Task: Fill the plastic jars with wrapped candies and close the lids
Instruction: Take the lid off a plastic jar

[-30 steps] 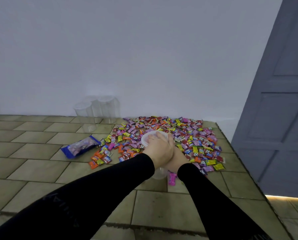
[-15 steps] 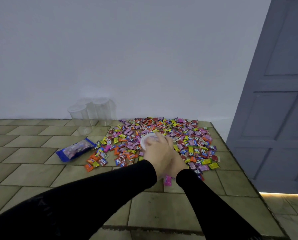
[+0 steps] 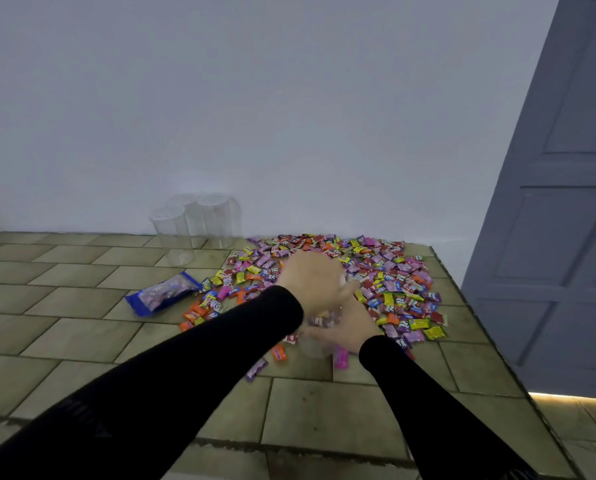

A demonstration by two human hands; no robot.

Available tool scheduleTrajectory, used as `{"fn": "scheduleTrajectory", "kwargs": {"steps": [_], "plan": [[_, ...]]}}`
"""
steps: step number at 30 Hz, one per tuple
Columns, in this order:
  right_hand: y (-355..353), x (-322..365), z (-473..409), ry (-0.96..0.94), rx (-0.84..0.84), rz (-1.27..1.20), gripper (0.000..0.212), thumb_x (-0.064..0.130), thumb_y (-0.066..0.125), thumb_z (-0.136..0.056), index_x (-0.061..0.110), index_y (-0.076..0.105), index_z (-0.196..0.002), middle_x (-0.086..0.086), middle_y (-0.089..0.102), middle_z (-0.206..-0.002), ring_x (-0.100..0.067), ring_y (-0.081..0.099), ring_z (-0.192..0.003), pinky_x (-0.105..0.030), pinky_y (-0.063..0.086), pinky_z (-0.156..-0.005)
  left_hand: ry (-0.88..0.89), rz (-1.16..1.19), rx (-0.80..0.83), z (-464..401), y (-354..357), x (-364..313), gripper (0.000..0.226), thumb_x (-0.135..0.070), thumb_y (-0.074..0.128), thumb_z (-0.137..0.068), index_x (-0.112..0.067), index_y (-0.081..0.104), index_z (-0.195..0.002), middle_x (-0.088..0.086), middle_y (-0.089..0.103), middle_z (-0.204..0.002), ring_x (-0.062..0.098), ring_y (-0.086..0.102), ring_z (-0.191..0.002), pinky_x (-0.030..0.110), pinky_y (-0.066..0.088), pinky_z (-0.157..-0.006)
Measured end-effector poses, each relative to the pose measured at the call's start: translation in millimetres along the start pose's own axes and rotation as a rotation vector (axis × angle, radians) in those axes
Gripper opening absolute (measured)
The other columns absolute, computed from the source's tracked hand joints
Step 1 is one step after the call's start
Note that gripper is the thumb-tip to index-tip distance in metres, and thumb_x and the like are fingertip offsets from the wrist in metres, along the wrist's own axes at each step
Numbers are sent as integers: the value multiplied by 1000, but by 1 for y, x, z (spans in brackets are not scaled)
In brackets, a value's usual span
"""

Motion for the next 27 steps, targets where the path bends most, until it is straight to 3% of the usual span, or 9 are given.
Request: {"fn": "scheduleTrajectory", "kwargs": {"steps": [3,7,9,10,12,15,18,22,27], "plan": [[1,1,-2,-36,8,-78,50,14,81,-73,24,55,-114,22,60,-95,20,55,-82,3,38,-64,-210,275,-232,2,2,52,41,-44,35,-100,-12,59,-90,3,53,-84,24,53,-81,33,42,-67],[-2,0,-4,-13,56,8,63,22,84,-70,22,52,-124,19,58,-99,12,51,-84,5,36,-63,-455,676,-9,-8,47,85,51,-34,32,-102,-8,46,-60,9,45,-61,29,50,-70,30,33,-53],[-2,-3,-7,6,75,19,63,22,84,-71,22,52,-125,20,57,-98,9,52,-85,4,37,-64,-516,777,94,-16,67,86,52,-36,32,-102,-1,56,-71,25,52,-74,33,55,-73,32,41,-62],[-3,-3,-7,6,74,21,65,22,84,-71,22,51,-127,19,57,-101,5,54,-88,4,38,-65,-543,828,140,-19,77,87,47,-35,33,-101,-2,56,-77,23,52,-79,30,55,-71,32,41,-63],[-4,-7,-10,17,78,17,70,24,85,-70,22,49,-130,14,58,-109,-1,54,-95,3,38,-65,-590,978,226,-22,93,84,35,-34,34,-100,-9,51,-83,10,51,-72,21,46,-56,29,36,-54],[-4,-12,-13,32,92,28,74,27,86,-68,24,48,-131,14,58,-110,0,52,-94,5,37,-63,-645,1235,324,-17,112,82,34,-46,38,-96,-16,52,-88,1,42,-55,16,34,-42,21,24,-44],[-4,-15,-15,29,99,33,76,29,87,-67,25,48,-132,16,57,-110,3,52,-94,2,38,-67,-691,1453,272,-13,117,82,32,-47,52,-94,-16,57,-88,0,41,-51,13,31,-39,16,21,-37],[-2,-20,-18,42,111,28,79,31,87,-66,26,46,-133,14,57,-118,-2,54,-101,-13,41,-82,-733,1524,129,-10,106,82,24,-33,60,-93,-12,56,-81,1,40,-52,13,30,-39,17,22,-36],[-2,-25,-19,33,78,61,78,37,87,-64,27,46,-130,13,58,-113,-4,56,-99,-6,43,-73,-704,1472,99,-1,92,84,35,-48,64,-87,-17,55,-74,-1,46,-55,12,35,-41,19,33,-47]]}}
Point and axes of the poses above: each hand's wrist, its own z-axis away from the middle knuckle, its own y-axis out of the palm, x = y × z, the point moved 7 cm from there along -z, towards the middle knuckle
